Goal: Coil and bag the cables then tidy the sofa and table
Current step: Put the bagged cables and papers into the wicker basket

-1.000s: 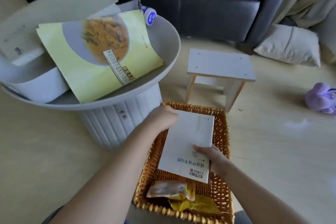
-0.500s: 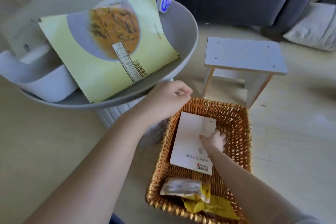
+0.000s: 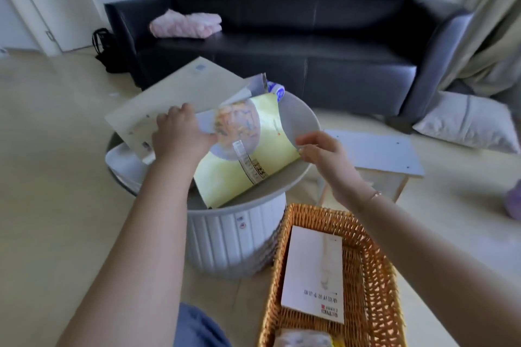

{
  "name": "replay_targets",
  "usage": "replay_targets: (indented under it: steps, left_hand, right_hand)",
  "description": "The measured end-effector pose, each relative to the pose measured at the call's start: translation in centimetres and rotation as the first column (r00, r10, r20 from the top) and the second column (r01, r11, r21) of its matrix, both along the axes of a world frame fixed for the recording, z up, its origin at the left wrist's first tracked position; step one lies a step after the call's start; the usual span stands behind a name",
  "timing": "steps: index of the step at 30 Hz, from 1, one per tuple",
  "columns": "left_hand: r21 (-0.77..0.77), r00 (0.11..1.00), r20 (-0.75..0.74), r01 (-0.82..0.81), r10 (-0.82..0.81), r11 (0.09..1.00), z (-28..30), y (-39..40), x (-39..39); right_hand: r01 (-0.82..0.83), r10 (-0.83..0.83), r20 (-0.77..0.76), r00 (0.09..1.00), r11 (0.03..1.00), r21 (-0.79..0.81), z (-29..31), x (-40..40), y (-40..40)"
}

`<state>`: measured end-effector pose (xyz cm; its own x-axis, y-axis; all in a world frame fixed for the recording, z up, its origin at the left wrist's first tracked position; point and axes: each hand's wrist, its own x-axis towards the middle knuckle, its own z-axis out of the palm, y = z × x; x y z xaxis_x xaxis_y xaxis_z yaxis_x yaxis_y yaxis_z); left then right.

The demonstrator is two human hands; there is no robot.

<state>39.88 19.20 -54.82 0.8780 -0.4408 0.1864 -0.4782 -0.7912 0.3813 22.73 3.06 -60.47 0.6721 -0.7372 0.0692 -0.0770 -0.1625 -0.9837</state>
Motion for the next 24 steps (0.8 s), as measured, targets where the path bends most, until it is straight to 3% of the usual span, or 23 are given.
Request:
replay_targets:
  steps: [4,9,12,15,17,18,20,24]
  left_hand:
    - [-0.198,0.995,-0.08,0.038,-0.055,0.979,-0.4,-0.1,1.3]
    - [-0.369,0.99,0.032,0.141,-0.14,0.919,0.7,-0.5,0.2]
    - [-0.619,0.981,-0.093,0.078,-0.171,0.781,2.3,-0.2,1.4]
    - [-0.819,0.934,-0.189,0.021,-0.304,0.573,3.6,0.3,2.3]
    - [-0.868,0.897,-0.239,-0.025,-0.373,0.495,4.3,0.3,2.4]
    - [-0.877,0.876,-0.263,-0.042,-0.405,0.478,4.7,0.3,2.6]
    - [-0.852,0.864,-0.271,-0.011,-0.423,0.523,5.4,0.2,3.6]
    - [-0.642,0.914,-0.276,0.056,-0.299,0.765,6.4,1.5,9.5]
  right_hand:
    - [-0.077,0.089,-0.078,0.993,0.987,0.142,0.7,2.0,1.6]
    - [0.054,-0.019,-0.13,0.991,0.963,0.264,-0.5,3.2,2.1]
    - [0.068,-0.075,0.001,0.997,0.902,0.426,-0.4,3.8,2.5]
    - [-0.136,0.036,0.18,0.983,0.8,0.584,1.3,4.7,3.1]
    - [-0.254,0.057,0.335,0.94,0.773,0.581,2.8,6.0,3.7]
    - [-0.225,0.02,0.354,0.935,0.805,0.549,3.4,6.9,3.9]
    - [-0.167,-0.03,0.357,0.933,0.845,0.508,4.4,8.4,4.1]
    - [-0.24,0.017,0.361,0.932,0.776,0.583,5.8,11.7,5.8]
